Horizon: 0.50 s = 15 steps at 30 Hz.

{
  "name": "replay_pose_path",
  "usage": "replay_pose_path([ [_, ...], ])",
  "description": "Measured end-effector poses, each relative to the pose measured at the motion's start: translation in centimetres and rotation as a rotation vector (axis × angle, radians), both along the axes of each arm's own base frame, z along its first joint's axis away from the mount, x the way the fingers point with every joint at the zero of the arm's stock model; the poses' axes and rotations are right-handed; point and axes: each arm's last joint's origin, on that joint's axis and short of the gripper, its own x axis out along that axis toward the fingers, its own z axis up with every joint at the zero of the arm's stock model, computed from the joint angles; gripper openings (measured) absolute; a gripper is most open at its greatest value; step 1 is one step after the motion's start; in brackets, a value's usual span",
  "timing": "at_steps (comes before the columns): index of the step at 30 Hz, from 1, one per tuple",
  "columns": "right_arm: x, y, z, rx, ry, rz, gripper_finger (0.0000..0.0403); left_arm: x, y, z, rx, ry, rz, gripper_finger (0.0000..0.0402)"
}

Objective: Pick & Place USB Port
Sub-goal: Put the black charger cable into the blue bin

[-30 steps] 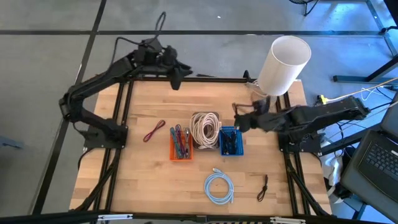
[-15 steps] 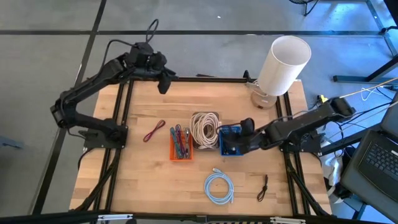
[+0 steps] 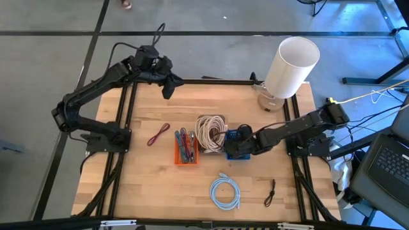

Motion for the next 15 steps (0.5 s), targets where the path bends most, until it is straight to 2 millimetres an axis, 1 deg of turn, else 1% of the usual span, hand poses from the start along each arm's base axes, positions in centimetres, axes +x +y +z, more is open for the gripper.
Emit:
replay_pose_path([
  [6, 0.6, -0.4, -1.6, 0.013, 0.033, 0.009, 0.0017, 0.1, 0.0, 0.2, 0.007, -0.022, -0.013, 0.0098],
  [11, 0.7, -0.8, -2.2, 0.031, 0.071, 0.017, 0.0018, 0.1, 0.0, 0.2, 0.006, -0.022, -0.014, 0.0098],
  [13, 0.7, -0.8, -2.1, 0.038, 0.067, 0.016, 0.0036, 0.1, 0.0, 0.2, 0.007, -0.022, -0.014, 0.0098],
  [15, 0.6, -0.9, -1.8, 0.044, 0.055, 0.005, 0.0066, 0.1, 0.0, 0.2, 0.006, -0.022, -0.014, 0.0098],
])
